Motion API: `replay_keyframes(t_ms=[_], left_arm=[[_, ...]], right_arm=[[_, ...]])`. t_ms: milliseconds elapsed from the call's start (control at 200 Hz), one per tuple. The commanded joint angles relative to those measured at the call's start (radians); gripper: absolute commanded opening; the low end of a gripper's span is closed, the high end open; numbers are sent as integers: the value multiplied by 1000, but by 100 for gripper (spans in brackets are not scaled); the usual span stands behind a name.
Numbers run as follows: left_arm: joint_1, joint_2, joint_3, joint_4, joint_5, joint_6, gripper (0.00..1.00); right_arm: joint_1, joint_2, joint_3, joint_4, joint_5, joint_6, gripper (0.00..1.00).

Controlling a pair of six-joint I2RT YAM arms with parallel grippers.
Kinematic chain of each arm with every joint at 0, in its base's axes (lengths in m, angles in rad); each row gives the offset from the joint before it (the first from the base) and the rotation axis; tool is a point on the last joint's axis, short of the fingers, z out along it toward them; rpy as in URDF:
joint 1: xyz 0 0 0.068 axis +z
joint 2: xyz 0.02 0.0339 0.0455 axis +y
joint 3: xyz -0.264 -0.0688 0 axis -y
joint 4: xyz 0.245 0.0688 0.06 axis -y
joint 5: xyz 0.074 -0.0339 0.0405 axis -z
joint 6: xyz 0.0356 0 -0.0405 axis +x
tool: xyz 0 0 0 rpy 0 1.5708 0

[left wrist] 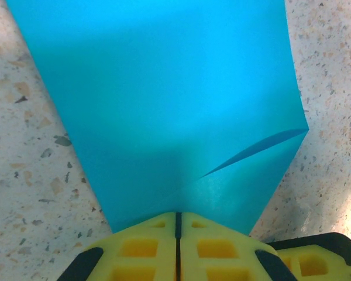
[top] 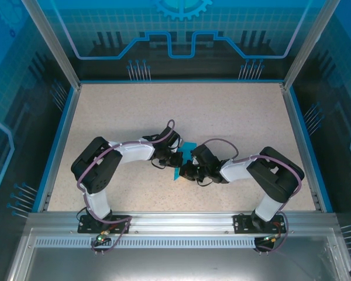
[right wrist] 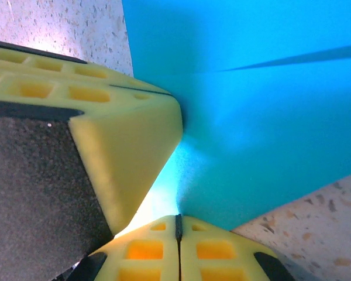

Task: Fold a paper plane with a square sheet of paper (pick it up from the middle)
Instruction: Third fold the triangle at the center of the table.

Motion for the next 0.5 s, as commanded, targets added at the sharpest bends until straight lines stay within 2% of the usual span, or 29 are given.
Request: replay_keyframes(t_ms=[0, 190, 495], left_arm=[[3, 31, -17, -57, -22, 16, 9], [3, 26, -12, -65, -29, 19, 10], [3, 18, -6, -65, -25, 19, 10]], right_arm=[[-21, -31, 0, -20, 27, -9, 6], [-53, -97, 14, -39, 16, -36, 7], [-84, 23, 30, -7, 0, -42, 7]])
